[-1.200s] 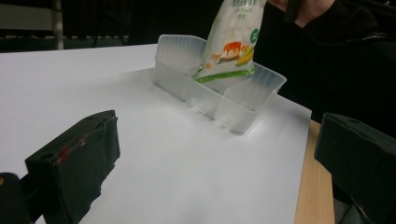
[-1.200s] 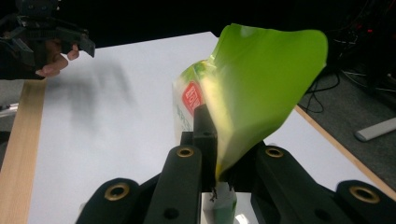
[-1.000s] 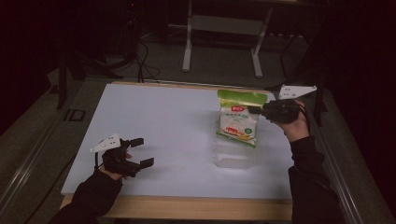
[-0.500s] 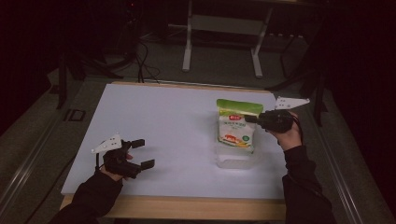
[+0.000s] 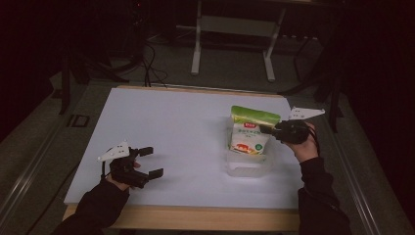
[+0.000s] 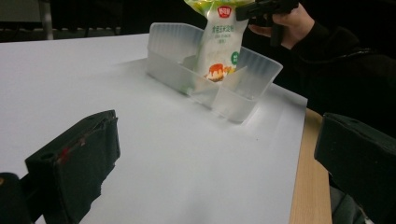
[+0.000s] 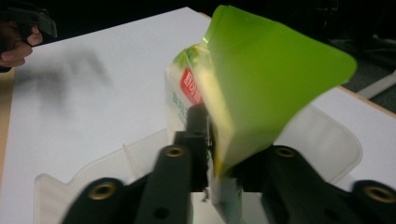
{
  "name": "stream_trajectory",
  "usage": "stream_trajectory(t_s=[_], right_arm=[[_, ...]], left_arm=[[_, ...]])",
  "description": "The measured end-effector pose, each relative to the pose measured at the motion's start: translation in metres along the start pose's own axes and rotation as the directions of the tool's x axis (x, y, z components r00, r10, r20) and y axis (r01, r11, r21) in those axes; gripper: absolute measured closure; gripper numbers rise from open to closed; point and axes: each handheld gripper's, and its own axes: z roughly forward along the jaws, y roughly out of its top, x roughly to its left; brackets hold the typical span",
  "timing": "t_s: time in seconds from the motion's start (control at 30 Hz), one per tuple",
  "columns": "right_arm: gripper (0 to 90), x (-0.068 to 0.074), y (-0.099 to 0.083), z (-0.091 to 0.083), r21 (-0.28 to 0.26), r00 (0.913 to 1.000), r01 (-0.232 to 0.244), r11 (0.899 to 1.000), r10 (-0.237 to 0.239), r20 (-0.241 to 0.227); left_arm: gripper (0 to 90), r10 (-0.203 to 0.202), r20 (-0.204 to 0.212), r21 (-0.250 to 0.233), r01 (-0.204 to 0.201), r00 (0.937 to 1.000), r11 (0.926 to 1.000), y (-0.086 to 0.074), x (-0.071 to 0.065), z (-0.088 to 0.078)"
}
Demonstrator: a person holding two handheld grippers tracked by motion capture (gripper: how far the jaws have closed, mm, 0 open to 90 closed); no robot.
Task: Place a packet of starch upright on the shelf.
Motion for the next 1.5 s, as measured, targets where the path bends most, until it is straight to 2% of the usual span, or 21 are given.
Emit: stream_trajectory(t_s=[0.17, 0.2, 0.3, 0.4, 0.47, 0.5, 0.57, 0.7, 0.83, 1.1, 1.33, 1.5], right_arm=[[54.7, 0.003, 0.005, -0.003, 0.022, 0.997, -0.047, 0.999, 0.045, 0.063], [51.1, 0.004, 0.006, -0.004, 0.025, 0.9949, -0.067, 0.997, 0.065, 0.078], [38.8, 0.006, 0.011, -0.009, 0.014, 0.9871, -0.084, 0.996, 0.081, 0.138], [29.0, 0.01, 0.018, -0.016, -0.01, 0.9784, -0.081, 0.997, 0.081, 0.19], [26.2, 0.01, 0.021, -0.019, -0.019, 0.9755, -0.079, 0.997, 0.082, 0.204], [18.4, 0.013, 0.026, -0.026, -0.051, 0.9701, -0.076, 0.996, 0.085, 0.227], [14.0, 0.016, 0.032, -0.031, -0.079, 0.9651, -0.075, 0.994, 0.093, 0.245], [10.6, 0.026, 0.042, -0.04, -0.132, 0.9708, -0.08, 0.988, 0.107, 0.215], [10.6, 0.039, 0.05, -0.042, -0.136, 0.9764, -0.071, 0.988, 0.096, 0.193], [12.1, 0.069, 0.053, -0.034, -0.161, 0.9904, -0.043, 0.986, 0.063, 0.123], [12.3, 0.091, 0.051, -0.024, -0.176, 0.9963, -0.04, 0.984, 0.053, 0.068], [12.3, 0.107, 0.046, -0.015, -0.146, 0.9984, -0.025, 0.989, 0.032, 0.046]], left_arm=[[0.8, -0.003, -0.004, -0.001, 0.003, 1.0, 1.0, -0.001, 0.001, 0.0], [0.8, -0.003, -0.003, 0.001, 0.003, 1.0, 1.0, -0.001, 0.001, 0.0], [0.8, 0.002, 0.0, 0.006, -0.002, 1.0, 1.0, -0.001, 0.0, 0.0], [0.8, 0.002, -0.001, 0.011, -0.002, 1.0, 0.9999, -0.001, 0.0, 0.001], [0.8, 0.008, -0.001, 0.015, -0.008, 1.0, 0.9999, -0.001, 0.0, 0.001], [0.8, 0.008, 0.0, 0.014, -0.008, 1.0, 0.9999, -0.001, -0.001, 0.001], [0.8, 0.01, -0.001, 0.017, -0.01, 0.9999, 0.9998, -0.002, -0.001, 0.002], [0.8, 0.024, -0.009, 0.024, -0.024, 0.9997, 0.9994, -0.002, -0.002, 0.002], [0.8, 0.067, -0.025, 0.039, -0.066, 0.9974, 0.9971, -0.002, -0.004, 0.003], [0.8, 0.057, -0.009, 0.038, -0.057, 0.9983, 0.9977, -0.003, -0.005, 0.005], [0.8, 0.064, -0.015, 0.04, -0.064, 0.9978, 0.9972, -0.004, -0.006, 0.004], [0.8, 0.064, -0.014, 0.04, -0.063, 0.9979, 0.9972, -0.004, -0.007, 0.003]])
